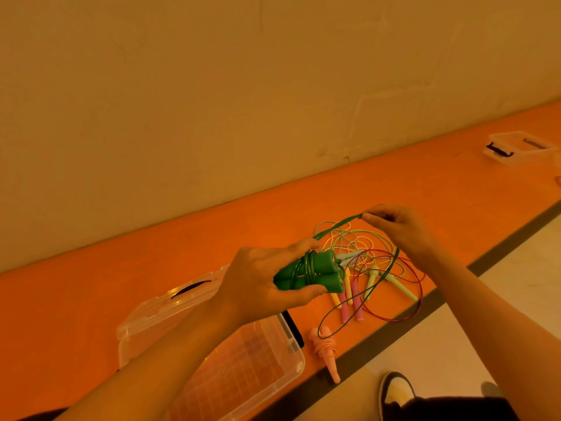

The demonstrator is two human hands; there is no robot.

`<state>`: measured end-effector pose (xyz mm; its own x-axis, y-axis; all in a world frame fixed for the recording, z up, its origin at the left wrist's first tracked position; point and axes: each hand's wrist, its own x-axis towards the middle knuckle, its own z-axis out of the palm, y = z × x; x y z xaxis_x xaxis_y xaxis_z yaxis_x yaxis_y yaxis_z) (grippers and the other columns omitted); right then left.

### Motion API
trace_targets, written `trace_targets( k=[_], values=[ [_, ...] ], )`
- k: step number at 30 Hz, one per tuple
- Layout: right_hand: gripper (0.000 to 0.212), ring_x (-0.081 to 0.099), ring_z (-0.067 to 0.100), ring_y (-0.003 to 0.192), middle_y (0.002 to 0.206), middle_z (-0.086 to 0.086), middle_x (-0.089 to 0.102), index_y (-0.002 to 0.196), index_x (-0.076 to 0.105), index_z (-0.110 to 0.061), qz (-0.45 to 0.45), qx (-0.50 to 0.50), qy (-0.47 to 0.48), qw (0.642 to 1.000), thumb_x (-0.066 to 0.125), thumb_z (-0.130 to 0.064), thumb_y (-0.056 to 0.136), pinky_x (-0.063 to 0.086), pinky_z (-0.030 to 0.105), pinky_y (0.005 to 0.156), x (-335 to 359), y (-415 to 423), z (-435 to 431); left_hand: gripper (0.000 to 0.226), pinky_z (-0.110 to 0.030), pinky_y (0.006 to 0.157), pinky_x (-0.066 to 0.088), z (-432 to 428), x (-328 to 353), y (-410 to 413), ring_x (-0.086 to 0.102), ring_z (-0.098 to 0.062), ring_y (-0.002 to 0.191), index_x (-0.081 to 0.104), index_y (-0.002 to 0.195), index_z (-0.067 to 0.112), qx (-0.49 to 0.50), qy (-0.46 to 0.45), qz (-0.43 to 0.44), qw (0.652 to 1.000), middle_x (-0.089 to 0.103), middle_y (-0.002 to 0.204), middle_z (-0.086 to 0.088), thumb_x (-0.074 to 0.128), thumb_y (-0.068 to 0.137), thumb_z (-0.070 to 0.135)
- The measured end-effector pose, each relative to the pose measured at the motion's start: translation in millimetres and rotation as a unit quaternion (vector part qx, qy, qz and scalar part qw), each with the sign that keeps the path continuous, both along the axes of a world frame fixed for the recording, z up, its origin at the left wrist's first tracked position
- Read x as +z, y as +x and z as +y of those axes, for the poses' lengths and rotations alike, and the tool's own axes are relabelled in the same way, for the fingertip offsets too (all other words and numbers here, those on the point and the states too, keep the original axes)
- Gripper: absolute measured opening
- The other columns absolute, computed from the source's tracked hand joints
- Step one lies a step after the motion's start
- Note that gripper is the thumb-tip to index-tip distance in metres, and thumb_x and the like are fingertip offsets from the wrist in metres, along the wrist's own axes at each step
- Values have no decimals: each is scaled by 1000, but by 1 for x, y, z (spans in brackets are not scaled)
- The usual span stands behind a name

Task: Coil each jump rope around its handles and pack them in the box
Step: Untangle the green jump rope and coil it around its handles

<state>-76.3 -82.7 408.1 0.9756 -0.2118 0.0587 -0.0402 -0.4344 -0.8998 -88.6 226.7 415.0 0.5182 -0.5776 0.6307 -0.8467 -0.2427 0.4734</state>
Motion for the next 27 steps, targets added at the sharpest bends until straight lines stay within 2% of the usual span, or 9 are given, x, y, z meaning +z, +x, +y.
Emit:
trace_targets(
  k=[4, 6, 10, 15, 18, 21, 23, 25, 27],
  values=[
    [12, 63, 12, 82, 91, 3, 73, 98, 77, -20, 1, -15, -12, 1000, 69, -26, 90, 49, 30, 73, -9, 5, 10, 53, -6, 48, 37, 0, 2, 1, 45, 12, 51, 55, 132, 33, 11, -22, 27, 999, 62, 78, 27, 66, 86, 57],
    [10, 57, 0, 67, 84, 0, 72, 96, 77, -23, 7, -13, -21, 1000, 71, -27, 89, 45, 22, 62, -14, 8, 13, 50, -5, 48, 36, 0, 2, 3, 47, 9, 49, 58, 129, 33, 26, -42, 48, 998, 59, 81, 30, 68, 85, 54],
    [7, 51, -6, 54, 71, -12, 65, 94, 76, -23, 15, 23, -70, 997, 71, -24, 89, 38, 11, 49, -21, 9, 21, 45, -17, 42, 44, 1, 2, 7, 53, -3, 46, 57, 124, 37, 49, -73, 93, 992, 70, 77, 10, 68, 83, 55],
    [9, 51, -3, 57, 75, -9, 68, 94, 78, -24, 24, 54, -103, 993, 71, -26, 90, 35, 15, 52, -29, 10, 25, 45, -31, 41, 50, 3, -2, 6, 58, -12, 47, 55, 123, 42, 51, -88, 119, 988, 71, 76, 1, 70, 82, 53],
    [9, 47, 1, 57, 76, -7, 70, 93, 78, -29, 33, 71, -102, 992, 70, -28, 89, 34, 26, 55, -35, 8, 24, 42, -42, 43, 49, 3, -4, 8, 59, -20, 47, 56, 119, 49, 72, -116, 152, 979, 69, 69, -5, 70, 80, 56],
    [9, 43, 1, 52, 70, -9, 67, 90, 79, -29, 35, 83, -112, 990, 71, -29, 89, 30, 23, 51, -39, 6, 27, 37, -49, 49, 55, 4, -2, 14, 68, -30, 57, 56, 114, 56, 106, -150, 191, 964, 73, 76, -8, 69, 79, 60],
    [7, 51, -1, 58, 71, -14, 68, 86, 78, -34, 33, 99, -133, 986, 72, -29, 88, 35, 18, 52, -39, 5, 32, 35, -50, 54, 58, 5, 1, 17, 72, -23, 61, 57, 111, 55, 138, -168, 213, 952, 75, 80, -2, 69, 79, 60],
    [6, 59, -3, 72, 78, -17, 69, 85, 78, -35, 30, 134, -166, 976, 73, -32, 87, 41, 17, 59, -40, 2, 41, 34, -47, 52, 58, 7, 6, 21, 70, -16, 58, 59, 110, 51, 169, -180, 233, 940, 75, 77, 2, 68, 79, 62],
    [9, 61, 2, 82, 85, -15, 70, 88, 79, -31, 30, 185, -200, 962, 72, -36, 88, 49, 28, 68, -40, -3, 51, 38, -46, 50, 58, 12, 9, 28, 67, -12, 53, 61, 112, 44, 204, -178, 235, 934, 73, 71, 4, 66, 81, 65]
  ],
)
